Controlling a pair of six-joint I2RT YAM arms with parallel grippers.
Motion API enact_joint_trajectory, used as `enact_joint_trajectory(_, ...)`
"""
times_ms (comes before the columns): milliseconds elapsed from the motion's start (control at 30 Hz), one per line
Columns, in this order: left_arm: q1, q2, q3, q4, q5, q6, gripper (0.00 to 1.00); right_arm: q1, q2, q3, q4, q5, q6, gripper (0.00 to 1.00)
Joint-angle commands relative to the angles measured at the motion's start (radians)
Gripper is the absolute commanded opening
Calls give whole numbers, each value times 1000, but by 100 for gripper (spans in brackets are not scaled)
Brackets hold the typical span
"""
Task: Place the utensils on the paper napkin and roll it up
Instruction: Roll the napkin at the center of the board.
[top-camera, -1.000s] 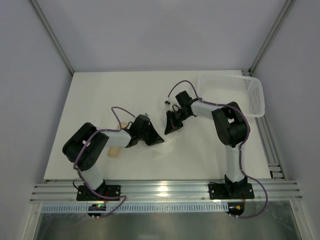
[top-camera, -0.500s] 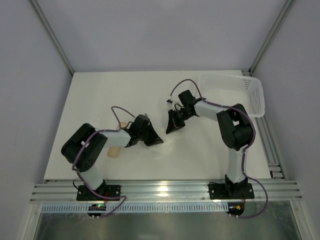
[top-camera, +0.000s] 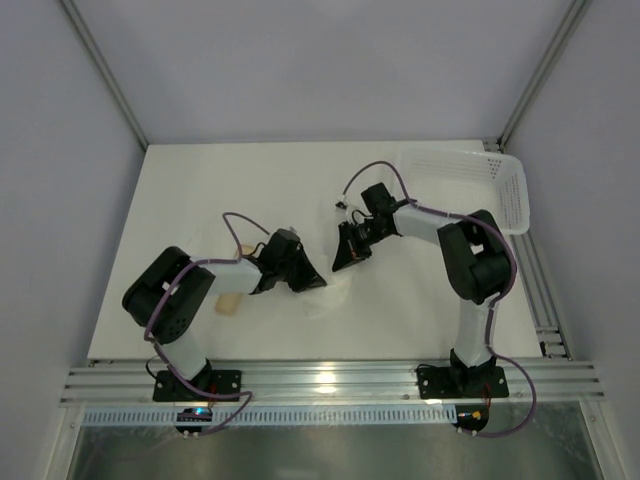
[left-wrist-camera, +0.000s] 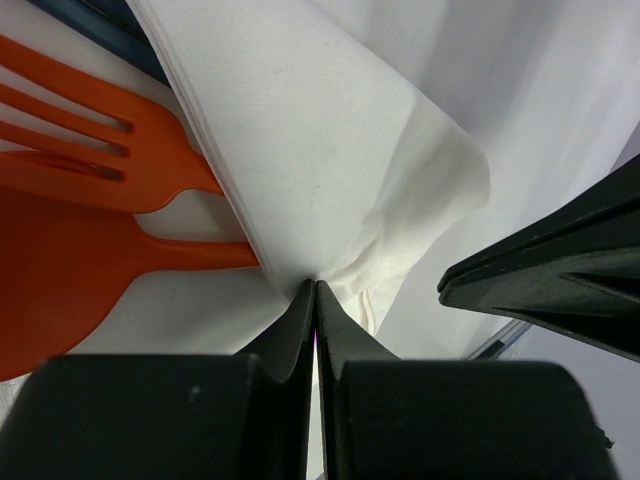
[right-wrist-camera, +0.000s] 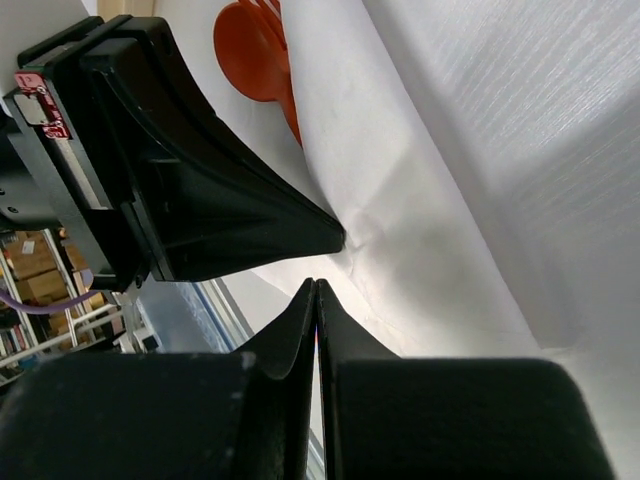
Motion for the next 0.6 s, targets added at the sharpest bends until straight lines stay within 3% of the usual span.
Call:
enact_joint_trajectory(0,-6,0,0,-100,-47,23,0,4,31,-4,17,-23,-19,4)
enact_joint_trajectory(400,-9,3,6,-100,-47,18,0,4,186,36,49,-45,-17,4)
enact_joint_trajectory(567,-9,5,6,-100,-45,16,0,4,174,58,45,-57,-20,4)
